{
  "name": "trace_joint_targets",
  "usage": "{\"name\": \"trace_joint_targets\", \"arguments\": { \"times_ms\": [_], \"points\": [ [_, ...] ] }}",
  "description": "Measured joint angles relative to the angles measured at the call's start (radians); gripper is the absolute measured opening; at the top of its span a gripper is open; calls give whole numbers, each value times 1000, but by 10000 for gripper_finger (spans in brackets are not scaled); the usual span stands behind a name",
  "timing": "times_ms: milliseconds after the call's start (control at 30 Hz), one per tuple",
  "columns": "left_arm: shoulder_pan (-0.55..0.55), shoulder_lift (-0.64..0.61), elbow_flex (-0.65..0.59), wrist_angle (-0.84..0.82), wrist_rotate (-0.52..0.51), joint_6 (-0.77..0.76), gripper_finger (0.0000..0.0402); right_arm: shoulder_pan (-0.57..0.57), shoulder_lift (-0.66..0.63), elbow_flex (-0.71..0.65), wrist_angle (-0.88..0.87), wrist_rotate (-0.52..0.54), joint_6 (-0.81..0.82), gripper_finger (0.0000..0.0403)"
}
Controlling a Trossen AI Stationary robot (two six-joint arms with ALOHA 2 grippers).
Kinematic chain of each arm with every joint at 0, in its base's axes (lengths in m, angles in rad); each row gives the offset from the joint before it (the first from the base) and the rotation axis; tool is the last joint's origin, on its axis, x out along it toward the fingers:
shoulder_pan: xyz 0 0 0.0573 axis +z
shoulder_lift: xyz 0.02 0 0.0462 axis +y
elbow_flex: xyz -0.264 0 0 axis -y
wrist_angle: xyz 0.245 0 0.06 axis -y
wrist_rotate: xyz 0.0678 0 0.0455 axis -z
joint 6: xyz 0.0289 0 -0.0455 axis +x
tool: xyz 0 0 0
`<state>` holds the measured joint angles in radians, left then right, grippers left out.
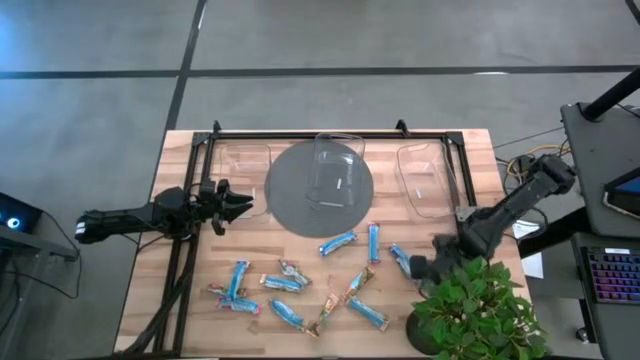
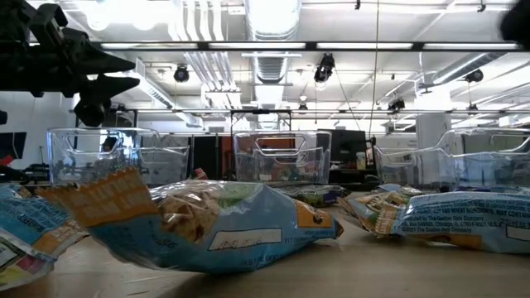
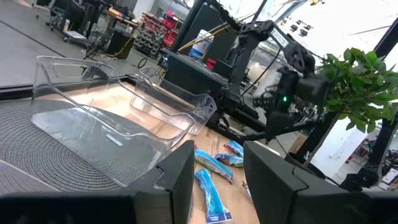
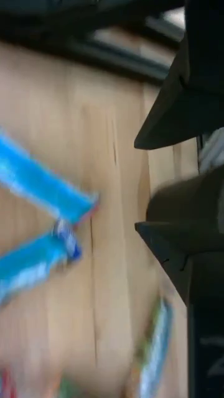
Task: Pick and place Granola Bars by type
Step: Put the red granola bar into the right transparent bin
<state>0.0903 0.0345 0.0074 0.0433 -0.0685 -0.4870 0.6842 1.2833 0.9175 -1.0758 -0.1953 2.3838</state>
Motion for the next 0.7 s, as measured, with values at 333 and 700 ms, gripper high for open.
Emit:
{"name": "trace_joint_targets", "arguments": {
  "times_ms": [333,700],
  "points": [
    [0,0,0,0,0,0,122,-45,175,-4,17,-12,22,286],
    [0,0,0,0,0,0,122,-101,300,-54,82,-9,50,280]
  ]
}}
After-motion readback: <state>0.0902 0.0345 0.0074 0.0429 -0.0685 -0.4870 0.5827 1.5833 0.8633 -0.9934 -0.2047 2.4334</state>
